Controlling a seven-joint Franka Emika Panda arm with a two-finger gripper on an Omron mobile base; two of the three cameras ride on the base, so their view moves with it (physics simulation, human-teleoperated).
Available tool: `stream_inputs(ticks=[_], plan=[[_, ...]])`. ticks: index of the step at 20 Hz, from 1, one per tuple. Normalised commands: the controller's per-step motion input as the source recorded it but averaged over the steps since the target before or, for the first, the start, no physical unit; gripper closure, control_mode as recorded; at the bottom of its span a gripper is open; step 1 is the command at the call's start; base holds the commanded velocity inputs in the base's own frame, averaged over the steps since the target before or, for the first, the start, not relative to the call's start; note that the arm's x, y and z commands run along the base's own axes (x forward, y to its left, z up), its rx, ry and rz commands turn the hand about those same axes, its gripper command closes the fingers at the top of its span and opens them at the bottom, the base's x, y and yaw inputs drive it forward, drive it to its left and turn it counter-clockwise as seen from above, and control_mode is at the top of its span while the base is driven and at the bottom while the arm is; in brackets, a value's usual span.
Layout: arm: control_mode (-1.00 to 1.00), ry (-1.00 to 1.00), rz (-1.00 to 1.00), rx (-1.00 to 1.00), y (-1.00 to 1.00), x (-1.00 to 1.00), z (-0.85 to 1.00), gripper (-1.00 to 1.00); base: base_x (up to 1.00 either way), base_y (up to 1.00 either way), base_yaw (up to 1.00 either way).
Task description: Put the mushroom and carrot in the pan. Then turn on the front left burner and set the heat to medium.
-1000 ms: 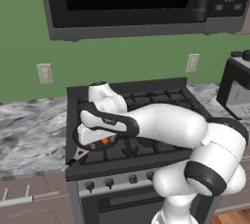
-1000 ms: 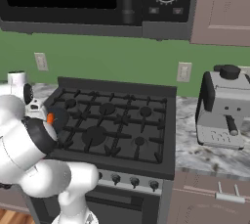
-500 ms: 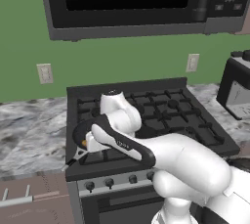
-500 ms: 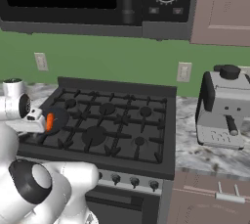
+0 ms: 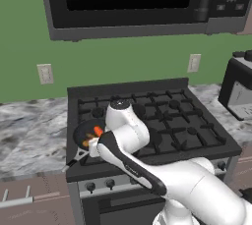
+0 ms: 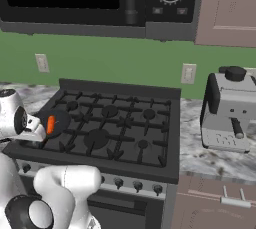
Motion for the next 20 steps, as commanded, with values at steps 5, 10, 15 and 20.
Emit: stream_inputs(ticks=[5, 10, 15, 20], plan=[[-1.00, -0.25, -0.06, 0.01, 0.00, -0.08, 0.00, -1.00, 0.00, 0.00, 0.00], [-1.00, -0.35, -0.08, 0.01, 0.03, -0.19, 0.00, -1.00, 0.00, 0.00, 0.00], [-1.00, -0.39, -0.08, 0.03, 0.01, -0.38, 0.00, -1.00, 0.00, 0.00, 0.00], [-1.00, -0.43, -0.08, 0.06, 0.00, -0.49, 0.00, -1.00, 0.00, 0.00, 0.00]])
